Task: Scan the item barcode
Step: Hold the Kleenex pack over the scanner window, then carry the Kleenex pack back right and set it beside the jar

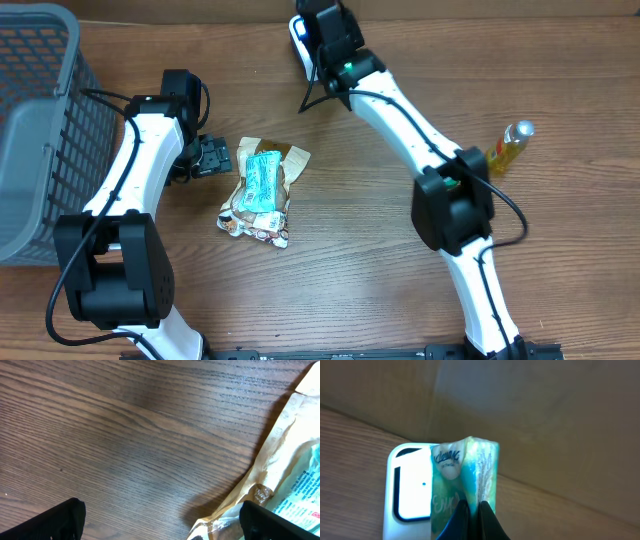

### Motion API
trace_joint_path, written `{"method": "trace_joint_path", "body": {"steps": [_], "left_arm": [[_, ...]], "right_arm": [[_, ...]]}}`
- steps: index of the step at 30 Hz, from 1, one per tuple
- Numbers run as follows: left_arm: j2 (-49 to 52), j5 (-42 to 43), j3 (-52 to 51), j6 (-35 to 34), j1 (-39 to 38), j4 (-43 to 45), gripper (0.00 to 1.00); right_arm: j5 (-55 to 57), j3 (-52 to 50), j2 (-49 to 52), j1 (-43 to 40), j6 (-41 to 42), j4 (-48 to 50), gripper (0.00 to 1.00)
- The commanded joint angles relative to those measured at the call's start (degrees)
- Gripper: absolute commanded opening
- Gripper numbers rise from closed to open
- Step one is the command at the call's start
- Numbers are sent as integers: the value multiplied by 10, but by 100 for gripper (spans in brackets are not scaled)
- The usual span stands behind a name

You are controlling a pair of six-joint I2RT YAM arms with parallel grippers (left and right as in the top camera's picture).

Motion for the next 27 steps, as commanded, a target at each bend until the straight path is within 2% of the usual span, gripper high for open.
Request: {"method": "trace_joint_path", "body": {"steps": [1,5,9,12,17,21,27], "left_arm": [[-5,-3,7,4,3,0,100],[-5,-3,7,4,3,0,100],[-5,-3,7,4,3,0,100],[-5,-3,7,4,3,0,100],[-5,-3,7,4,3,0,99],[-5,-3,7,4,3,0,99],[-5,-3,7,4,3,0,100]], "right_arm": [[8,3,-103,0,92,-72,4],[-11,3,-148,-4,166,-231,4],[-79,3,-160,-20,194,-387,4],[-125,2,-157,-36,205,-481,4],[-175,-18,-154,-62,273,-617,4],[-175,-55,-154,-69,284,-656,4],[-175,-139,-154,-69,285,-644,4]]}}
